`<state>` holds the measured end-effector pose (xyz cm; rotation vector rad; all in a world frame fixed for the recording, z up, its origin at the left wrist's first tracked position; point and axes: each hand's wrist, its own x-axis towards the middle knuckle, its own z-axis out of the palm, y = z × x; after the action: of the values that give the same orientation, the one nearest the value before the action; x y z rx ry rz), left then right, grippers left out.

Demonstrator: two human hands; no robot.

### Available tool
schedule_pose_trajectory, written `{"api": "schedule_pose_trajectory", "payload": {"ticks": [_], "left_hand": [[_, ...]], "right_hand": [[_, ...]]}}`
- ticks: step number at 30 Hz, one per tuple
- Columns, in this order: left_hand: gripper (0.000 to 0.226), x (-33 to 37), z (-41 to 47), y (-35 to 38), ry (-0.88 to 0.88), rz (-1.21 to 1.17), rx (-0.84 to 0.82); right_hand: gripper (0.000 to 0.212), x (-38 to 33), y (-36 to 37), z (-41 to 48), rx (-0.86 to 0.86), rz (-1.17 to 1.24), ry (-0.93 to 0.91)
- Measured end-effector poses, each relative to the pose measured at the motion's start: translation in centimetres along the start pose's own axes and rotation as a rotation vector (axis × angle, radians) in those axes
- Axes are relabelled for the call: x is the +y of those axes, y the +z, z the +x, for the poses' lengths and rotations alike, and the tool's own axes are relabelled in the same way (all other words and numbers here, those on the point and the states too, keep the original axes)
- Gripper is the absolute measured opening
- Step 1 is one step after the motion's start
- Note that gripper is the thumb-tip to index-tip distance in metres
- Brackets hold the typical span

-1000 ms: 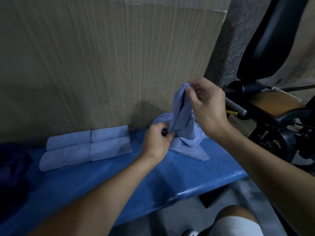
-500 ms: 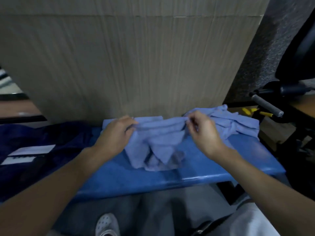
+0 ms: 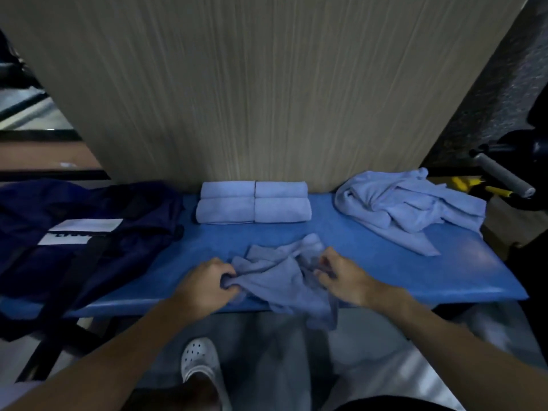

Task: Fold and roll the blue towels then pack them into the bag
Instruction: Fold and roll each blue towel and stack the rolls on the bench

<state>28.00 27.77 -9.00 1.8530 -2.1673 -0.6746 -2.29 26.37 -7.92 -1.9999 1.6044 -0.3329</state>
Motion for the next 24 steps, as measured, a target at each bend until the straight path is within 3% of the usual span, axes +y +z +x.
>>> {"api": "schedule_pose_trajectory", "payload": {"ticks": [2, 5, 8, 11, 20, 24], "left_hand": [[0.011, -0.2, -0.1, 0.9, -0.027, -0.023, 0.033], [0.016, -0.3, 0.0, 1.6, -0.128, -0.119, 0.118], [0.016, -0.5, 0.6, 1.6, -0.189, -0.268, 0.197], [0.016, -0.4, 1.0, 1.3, -0.211, -0.442, 0.268], [0.023, 1.5, 2.3, -3.1, -0.304, -0.98, 0.495], [0.019, 2.8, 2.8, -5.8, -0.181, -1.07, 0.538]], "right_hand": [[0.027, 0.0, 1.5, 0.6, 0.002, -0.004, 0.029], [0.018, 0.4, 2.7, 1.4, -0.037, -0.048, 0.071], [0.031, 0.2, 2.8, 1.4, -0.118, -0.134, 0.062], [0.035, -0.2, 3.3, 1.3, -0.032, -0.209, 0.023], [0.03, -1.5, 1.3, 2.6, 0.257, 0.467, 0.074], [0.026, -2.4, -1.8, 2.8, 0.408, 0.711, 0.081]]}}
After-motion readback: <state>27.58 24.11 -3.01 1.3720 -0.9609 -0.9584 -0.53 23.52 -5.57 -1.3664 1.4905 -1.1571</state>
